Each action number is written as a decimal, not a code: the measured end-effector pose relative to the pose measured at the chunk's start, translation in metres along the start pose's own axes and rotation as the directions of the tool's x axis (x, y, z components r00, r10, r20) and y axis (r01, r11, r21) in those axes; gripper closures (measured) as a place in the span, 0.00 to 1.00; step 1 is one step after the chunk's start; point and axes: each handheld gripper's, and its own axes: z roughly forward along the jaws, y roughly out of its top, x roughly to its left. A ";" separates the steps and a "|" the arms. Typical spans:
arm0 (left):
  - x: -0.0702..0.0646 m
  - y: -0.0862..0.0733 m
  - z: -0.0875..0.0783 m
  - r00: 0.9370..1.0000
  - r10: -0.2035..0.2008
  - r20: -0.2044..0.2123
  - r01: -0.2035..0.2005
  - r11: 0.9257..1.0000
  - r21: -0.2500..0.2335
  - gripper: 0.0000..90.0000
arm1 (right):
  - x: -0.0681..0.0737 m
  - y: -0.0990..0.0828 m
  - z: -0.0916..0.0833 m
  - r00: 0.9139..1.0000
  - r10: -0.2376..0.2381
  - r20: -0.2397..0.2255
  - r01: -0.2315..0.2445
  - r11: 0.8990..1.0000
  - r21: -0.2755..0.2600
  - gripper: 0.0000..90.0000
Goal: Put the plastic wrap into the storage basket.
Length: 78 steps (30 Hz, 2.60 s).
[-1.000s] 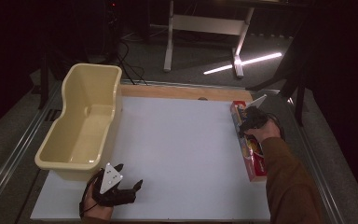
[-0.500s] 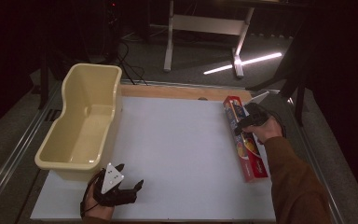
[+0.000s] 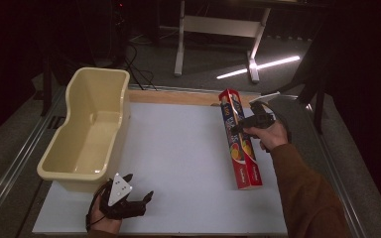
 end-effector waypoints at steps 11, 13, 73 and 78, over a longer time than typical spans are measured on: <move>-0.001 0.000 0.000 1.000 0.004 0.003 -0.004 1.000 0.001 0.17 | 0.041 0.000 0.000 0.994 -0.074 -0.075 0.069 0.996 -0.055 0.48; -0.001 0.001 0.001 1.000 0.006 0.002 -0.006 1.000 0.000 0.17 | 0.050 0.000 -0.001 0.991 -0.085 -0.101 0.078 0.995 -0.067 0.47; -0.012 0.000 -0.002 0.999 0.019 0.046 -0.017 0.999 -0.042 0.17 | 0.232 0.063 0.080 0.820 0.003 -0.573 -0.071 0.993 -0.095 0.48; -0.013 0.001 -0.002 0.998 0.020 0.056 -0.018 0.999 -0.045 0.17 | 0.255 0.063 0.092 0.797 0.004 -0.604 -0.073 0.993 -0.089 0.48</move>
